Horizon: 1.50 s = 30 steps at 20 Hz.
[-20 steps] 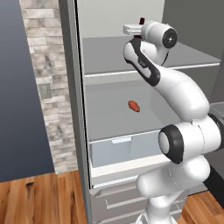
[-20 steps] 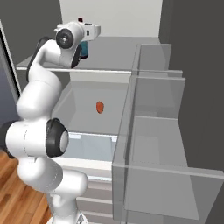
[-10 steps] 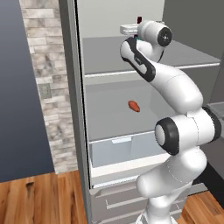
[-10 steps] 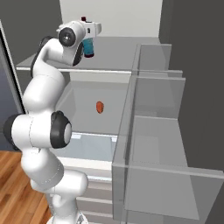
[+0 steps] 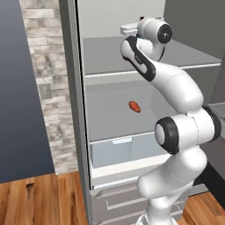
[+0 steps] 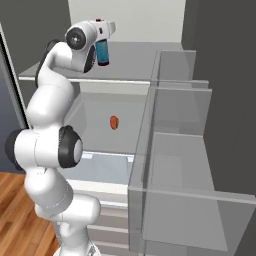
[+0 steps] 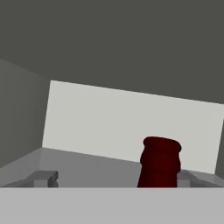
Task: Place the beer on the top shelf of the fridge to keep it out of children's reach, and place the sweet potato and lime on lower shelves for easy access.
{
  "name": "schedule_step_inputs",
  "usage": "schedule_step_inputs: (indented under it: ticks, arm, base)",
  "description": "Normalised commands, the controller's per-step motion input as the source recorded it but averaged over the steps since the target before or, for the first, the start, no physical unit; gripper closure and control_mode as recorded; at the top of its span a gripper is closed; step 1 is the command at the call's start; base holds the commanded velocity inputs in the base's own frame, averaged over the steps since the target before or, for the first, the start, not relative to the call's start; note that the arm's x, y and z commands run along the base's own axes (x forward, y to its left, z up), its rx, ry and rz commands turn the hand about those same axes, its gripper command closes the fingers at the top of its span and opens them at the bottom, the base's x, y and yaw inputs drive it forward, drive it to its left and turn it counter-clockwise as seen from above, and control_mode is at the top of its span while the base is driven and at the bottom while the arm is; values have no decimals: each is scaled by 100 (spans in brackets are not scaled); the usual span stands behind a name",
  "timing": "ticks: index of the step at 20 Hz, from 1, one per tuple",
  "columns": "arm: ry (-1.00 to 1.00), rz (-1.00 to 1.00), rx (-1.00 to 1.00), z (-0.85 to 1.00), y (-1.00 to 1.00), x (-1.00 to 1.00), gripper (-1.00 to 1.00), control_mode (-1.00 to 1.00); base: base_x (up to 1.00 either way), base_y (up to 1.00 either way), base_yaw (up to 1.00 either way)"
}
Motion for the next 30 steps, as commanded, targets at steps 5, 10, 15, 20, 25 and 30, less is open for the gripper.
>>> schedule_step_inputs:
  ticks: [5,10,15,20,25,30]
  arm:
    - [0,0,-5,25,-2,-1,-100,-100]
    - [0,-3,-4,7,-11,-3,-100,-100]
    - [4,-9,-3,-1,-17,0,-100,-100]
    - [2,-14,0,-6,-15,0,-100,-100]
    - [1,-18,0,-4,-22,-39,-100,-100]
    - [4,-12,2,-11,-8,-93,-100,-100]
  base:
    - [0,0,0]
    - [0,0,0]
    - [0,0,0]
    - [0,0,0]
    - [0,0,0]
    - [0,0,0]
